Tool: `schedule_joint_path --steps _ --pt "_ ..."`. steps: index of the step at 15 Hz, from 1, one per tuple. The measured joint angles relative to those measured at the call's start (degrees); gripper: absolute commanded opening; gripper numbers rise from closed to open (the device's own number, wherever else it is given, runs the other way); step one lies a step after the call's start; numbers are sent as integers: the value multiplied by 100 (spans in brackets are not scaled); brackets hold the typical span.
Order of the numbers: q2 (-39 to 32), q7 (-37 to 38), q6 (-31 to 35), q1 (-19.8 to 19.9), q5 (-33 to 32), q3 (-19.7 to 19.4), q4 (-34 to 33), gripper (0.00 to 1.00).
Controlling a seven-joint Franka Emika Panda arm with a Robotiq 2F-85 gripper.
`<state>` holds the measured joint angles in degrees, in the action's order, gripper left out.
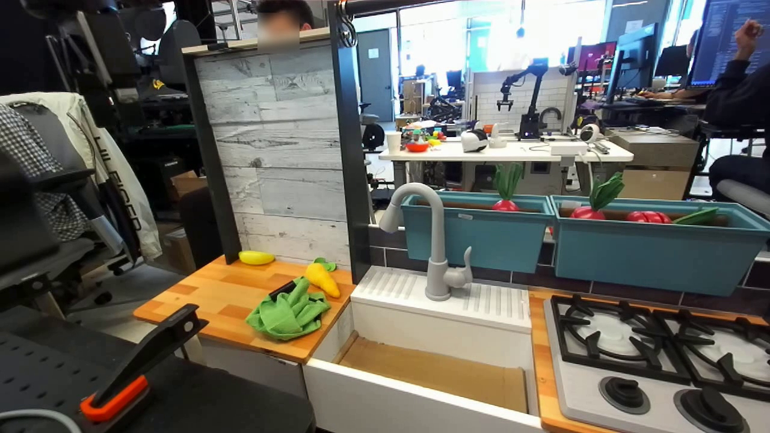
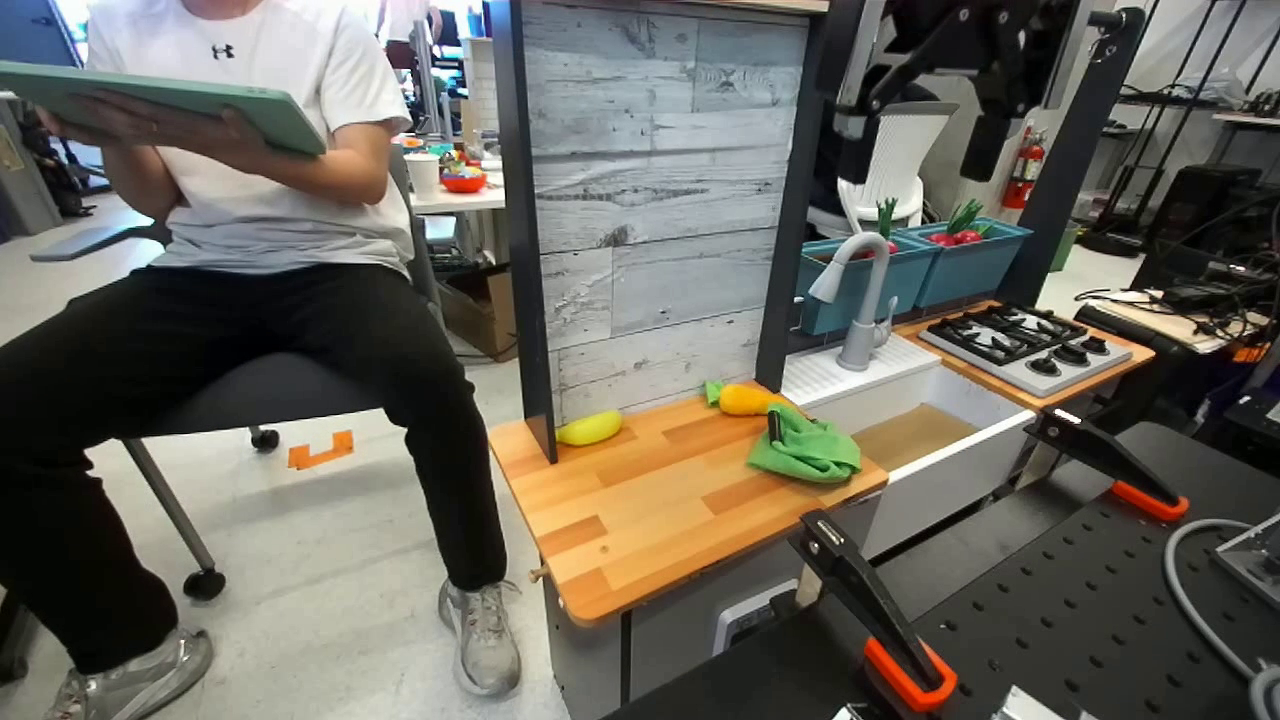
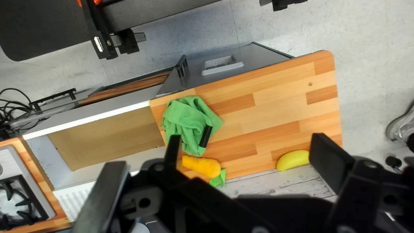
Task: Move the carrot plush forward
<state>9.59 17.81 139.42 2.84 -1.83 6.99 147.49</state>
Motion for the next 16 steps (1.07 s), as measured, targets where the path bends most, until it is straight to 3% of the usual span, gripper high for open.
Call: schedule_joint_path --steps 9,16 --pt "-187 -232 66 -47 -1 -48 -89 100" --pt "-1537 -1215 824 -47 82 -319 -703 100"
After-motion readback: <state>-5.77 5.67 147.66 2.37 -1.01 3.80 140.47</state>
